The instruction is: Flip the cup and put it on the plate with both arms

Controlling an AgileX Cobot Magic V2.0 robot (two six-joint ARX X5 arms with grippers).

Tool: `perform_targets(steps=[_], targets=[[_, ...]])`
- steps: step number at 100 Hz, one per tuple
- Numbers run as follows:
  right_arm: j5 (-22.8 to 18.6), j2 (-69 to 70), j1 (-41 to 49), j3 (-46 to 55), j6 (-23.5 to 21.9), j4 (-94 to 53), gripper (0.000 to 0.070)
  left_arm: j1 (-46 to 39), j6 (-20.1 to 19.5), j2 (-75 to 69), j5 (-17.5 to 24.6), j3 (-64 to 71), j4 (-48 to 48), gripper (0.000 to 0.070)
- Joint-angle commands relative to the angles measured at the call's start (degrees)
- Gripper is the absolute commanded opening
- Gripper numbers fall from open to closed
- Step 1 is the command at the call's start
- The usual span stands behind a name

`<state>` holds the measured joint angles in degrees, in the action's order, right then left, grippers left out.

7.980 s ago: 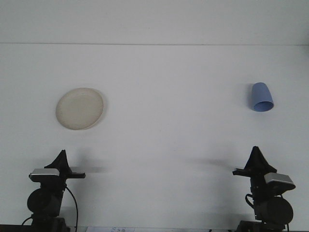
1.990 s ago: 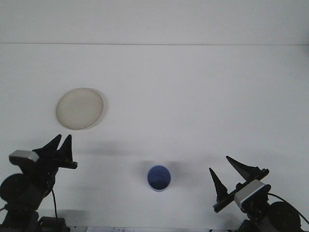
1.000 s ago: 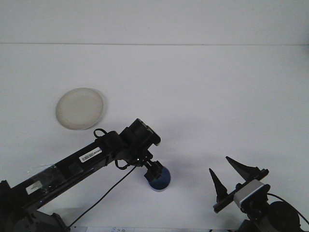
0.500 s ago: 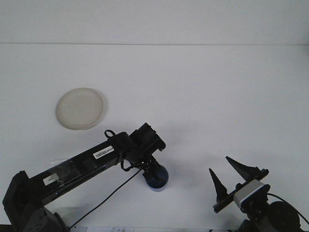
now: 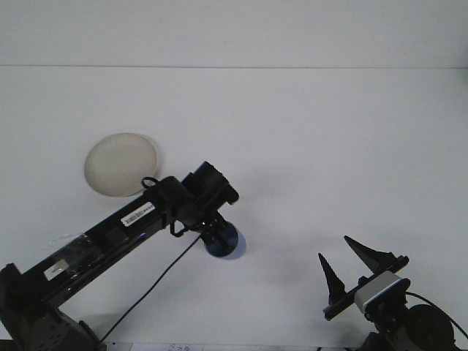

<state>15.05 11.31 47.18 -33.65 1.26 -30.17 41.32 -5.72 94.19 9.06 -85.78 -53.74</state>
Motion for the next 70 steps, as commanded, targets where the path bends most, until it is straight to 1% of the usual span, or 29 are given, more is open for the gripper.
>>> perform_targets(steps=[1, 11, 18, 33, 46, 59, 70], targets=[[0.09, -0.02, 0.52, -0.42, -0.35, 0.24, 0.0426, -2.78, -1.18, -1.29, -2.69, -2.99, -1.16, 0.0007], [0.09, -0.02, 0.52, -0.42, -0.35, 0.07, 0.0426, -9.66, -1.4, -3.06, -7.69, -5.14, -1.6, 0.0007], [0.07, -0.02, 0.52, -0.42, -0.37, 0.09, 0.0425, -15.47, -1.4, -3.37, -9.66, -6.6, -1.55, 0.0006], [0.09, -0.02, 0.52, -0.42, -0.39, 0.07, 0.0426, -28.41, -0.52, -3.19, -9.73, -7.54, 1.57, 0.0006], [0.07, -0.02, 0.52, -0.42, -0.42, 0.07, 0.0426, -37.31, 0.55, -2.4, -9.73, -7.54, 4.07, 0.0006], [0.07, -0.02, 0.52, -0.42, -1.09, 0.07, 0.0426, -43.08, 0.57, -0.44, -9.7, -7.54, 5.18, 0.0006], [0.09, 0.0, 0.52, -0.42, -1.25, 0.09, 0.0425, -45.64, 0.52, 2.1, -9.7, -7.54, 5.53, 0.0006]])
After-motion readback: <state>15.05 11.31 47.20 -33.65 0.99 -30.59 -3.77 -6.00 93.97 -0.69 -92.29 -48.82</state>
